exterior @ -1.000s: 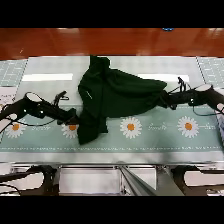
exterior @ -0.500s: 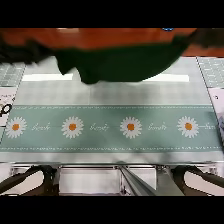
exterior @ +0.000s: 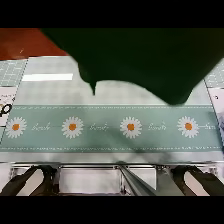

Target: Fold the shirts.

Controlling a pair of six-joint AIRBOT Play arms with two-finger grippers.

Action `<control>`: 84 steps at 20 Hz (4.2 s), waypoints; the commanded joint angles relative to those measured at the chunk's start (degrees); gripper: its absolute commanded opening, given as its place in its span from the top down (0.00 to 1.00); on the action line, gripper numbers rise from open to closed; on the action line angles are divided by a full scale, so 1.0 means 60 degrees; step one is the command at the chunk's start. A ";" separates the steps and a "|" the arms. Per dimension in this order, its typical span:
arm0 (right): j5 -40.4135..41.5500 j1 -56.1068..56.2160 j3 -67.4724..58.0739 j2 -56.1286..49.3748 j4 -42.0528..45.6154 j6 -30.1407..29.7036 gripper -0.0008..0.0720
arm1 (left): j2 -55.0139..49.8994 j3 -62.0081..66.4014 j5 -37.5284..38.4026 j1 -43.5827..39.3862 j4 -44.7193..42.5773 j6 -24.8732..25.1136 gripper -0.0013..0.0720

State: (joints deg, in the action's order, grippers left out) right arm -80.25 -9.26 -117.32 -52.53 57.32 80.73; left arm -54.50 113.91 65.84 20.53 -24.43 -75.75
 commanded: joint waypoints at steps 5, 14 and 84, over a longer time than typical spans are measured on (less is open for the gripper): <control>-0.1599 0.0011 -0.0062 0.2040 0.1603 0.0514 0.96 | 0.2648 0.0543 0.0408 0.1195 -0.1985 -0.0178 0.96; -0.0878 0.0007 0.3049 0.2393 0.1260 0.0484 0.96 | 0.3384 -0.2200 0.1191 0.1166 -0.3184 -0.0685 0.96; 0.1909 -0.4845 1.4841 -0.2827 -0.0878 -0.1399 0.43 | -0.4007 -1.2091 0.0087 -0.0193 -0.3027 0.1264 0.96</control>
State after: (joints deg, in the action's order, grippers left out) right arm -68.84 -38.30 -28.42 -66.11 53.23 73.30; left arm -78.81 41.32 66.87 19.33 -42.63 -68.14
